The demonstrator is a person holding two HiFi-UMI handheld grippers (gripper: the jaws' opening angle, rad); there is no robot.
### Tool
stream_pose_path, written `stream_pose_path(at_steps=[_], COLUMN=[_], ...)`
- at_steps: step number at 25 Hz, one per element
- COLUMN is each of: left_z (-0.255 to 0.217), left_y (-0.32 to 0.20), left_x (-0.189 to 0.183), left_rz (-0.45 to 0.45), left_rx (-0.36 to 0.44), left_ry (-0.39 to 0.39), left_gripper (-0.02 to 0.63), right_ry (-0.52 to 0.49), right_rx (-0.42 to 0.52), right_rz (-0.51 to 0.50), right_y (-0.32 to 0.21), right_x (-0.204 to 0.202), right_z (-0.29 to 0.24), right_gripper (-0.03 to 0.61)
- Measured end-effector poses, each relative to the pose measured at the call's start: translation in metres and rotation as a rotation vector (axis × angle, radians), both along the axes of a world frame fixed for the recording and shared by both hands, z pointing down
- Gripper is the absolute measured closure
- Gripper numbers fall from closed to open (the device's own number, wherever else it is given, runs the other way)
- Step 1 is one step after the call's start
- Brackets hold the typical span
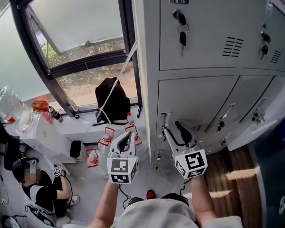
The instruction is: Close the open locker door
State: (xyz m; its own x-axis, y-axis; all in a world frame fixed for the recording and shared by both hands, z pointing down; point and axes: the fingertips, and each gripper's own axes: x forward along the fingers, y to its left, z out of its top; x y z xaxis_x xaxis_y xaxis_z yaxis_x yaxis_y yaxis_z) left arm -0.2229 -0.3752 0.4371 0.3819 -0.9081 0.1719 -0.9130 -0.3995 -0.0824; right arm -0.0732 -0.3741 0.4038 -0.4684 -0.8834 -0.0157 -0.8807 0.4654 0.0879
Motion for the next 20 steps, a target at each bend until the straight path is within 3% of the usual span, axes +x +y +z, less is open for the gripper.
stream_pose_path(at_steps=[20], left_z=[0.018], left_y=[0.06], left_x=[-0.013], left_rz=[-0.012], left_rx=[-0.016], left_ry=[-0.05], left_gripper=[0.592], right_ry=[0.008], right_rx=[-0.039], right_rz=[0.16], right_y=[0.081], right_x=[0.076], right_z=[0.046], right_gripper=[0.548])
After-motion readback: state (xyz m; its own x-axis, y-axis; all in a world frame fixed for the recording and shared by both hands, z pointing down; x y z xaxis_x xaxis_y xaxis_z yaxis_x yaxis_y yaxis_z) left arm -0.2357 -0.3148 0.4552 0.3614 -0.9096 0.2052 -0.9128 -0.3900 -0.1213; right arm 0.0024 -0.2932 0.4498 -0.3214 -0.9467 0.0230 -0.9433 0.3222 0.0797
